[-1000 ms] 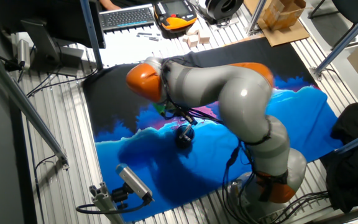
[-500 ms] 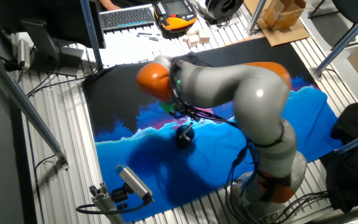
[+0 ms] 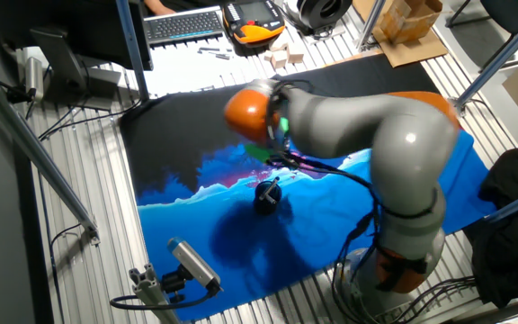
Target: Put the pen into the pen holder
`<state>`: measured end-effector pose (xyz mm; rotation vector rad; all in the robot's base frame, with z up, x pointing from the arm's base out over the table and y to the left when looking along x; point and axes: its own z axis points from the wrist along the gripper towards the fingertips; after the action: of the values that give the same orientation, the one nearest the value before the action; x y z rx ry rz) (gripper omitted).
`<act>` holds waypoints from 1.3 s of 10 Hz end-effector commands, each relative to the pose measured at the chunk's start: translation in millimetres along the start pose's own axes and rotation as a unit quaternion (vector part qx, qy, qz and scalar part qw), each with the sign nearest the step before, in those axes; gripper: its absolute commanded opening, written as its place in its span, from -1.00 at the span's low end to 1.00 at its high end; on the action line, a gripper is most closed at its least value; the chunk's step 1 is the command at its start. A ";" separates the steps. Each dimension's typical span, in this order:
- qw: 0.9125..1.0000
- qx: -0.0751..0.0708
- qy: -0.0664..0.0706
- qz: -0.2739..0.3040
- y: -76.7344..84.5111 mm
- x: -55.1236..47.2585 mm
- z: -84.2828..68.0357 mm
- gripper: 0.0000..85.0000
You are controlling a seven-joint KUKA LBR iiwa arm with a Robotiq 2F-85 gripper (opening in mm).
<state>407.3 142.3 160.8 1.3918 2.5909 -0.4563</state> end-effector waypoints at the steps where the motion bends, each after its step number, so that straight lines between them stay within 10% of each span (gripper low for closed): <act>1: 0.999 -0.024 0.008 -0.031 -0.9 -5.2 1.3 -0.60; 2: 0.997 -0.045 0.017 -0.056 -1.8 -9.9 2.6 -1.00; 7: 0.973 -0.119 0.056 -0.190 7.1 -21.3 10.5 -1.00; 13: 0.960 -0.142 0.083 -0.225 16.4 -26.9 19.1 -1.00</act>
<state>419.3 137.4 153.1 0.9658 2.8503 -0.1768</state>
